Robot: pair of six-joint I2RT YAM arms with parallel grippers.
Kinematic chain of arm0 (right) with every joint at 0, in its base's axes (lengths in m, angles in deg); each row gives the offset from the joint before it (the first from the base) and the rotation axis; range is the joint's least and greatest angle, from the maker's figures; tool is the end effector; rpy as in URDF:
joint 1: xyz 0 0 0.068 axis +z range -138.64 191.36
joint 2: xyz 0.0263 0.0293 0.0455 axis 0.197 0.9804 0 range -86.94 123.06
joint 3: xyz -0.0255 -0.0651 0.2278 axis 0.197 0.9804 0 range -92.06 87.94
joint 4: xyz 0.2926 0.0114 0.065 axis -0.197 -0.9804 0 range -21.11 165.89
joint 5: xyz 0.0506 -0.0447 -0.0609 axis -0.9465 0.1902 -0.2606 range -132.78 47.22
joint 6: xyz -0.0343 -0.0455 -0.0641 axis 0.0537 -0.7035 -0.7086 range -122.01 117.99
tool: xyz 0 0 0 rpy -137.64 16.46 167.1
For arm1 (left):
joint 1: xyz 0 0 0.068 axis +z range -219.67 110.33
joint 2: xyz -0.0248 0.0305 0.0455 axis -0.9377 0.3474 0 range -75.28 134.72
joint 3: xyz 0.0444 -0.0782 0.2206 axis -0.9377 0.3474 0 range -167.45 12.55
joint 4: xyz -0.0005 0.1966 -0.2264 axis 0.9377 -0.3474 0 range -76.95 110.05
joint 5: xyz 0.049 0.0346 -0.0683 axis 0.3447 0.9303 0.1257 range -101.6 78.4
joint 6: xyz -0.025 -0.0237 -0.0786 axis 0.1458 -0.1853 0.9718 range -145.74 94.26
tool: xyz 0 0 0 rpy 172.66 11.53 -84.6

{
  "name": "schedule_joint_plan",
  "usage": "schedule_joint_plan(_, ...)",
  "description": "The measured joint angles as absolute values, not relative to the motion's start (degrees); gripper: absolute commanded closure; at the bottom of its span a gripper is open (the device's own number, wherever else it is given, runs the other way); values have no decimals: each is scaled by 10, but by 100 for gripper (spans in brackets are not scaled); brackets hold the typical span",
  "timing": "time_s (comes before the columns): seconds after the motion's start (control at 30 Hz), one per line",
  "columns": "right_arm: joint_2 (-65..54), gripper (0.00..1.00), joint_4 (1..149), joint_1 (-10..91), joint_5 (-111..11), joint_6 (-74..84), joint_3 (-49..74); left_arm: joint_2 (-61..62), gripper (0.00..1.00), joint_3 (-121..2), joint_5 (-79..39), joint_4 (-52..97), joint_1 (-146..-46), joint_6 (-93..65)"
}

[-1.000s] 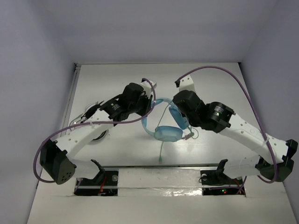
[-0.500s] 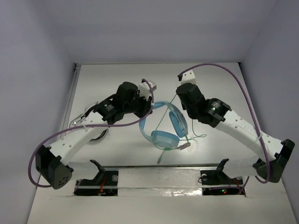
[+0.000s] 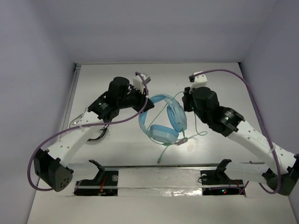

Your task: Wrap the headphones

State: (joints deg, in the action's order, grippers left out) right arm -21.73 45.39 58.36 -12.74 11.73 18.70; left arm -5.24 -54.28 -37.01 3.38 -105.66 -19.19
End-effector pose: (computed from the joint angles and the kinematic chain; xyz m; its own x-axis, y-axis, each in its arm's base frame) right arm 0.2527 0.2155 0.3384 -0.3732 -0.0987 -0.9225 -0.2459 0.9693 -0.0042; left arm 0.2758 -0.2405 0.3233 -0.3711 0.1422 -0.9176 0.8203 0.5134 -0.2521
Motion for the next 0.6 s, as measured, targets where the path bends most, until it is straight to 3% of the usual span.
schedule_joint_plan(0.23,-309,77,579,575,-205,157,281,-56,100,-556,-366,56,-1006,-155)
schedule_joint_plan(0.33,-326,67,637,575,-242,167,337,-57,100,-577,-366,58,-988,-143)
schedule_joint_plan(0.6,-327,54,763,574,-315,183,419,-64,100,-600,-415,107,-955,-83)
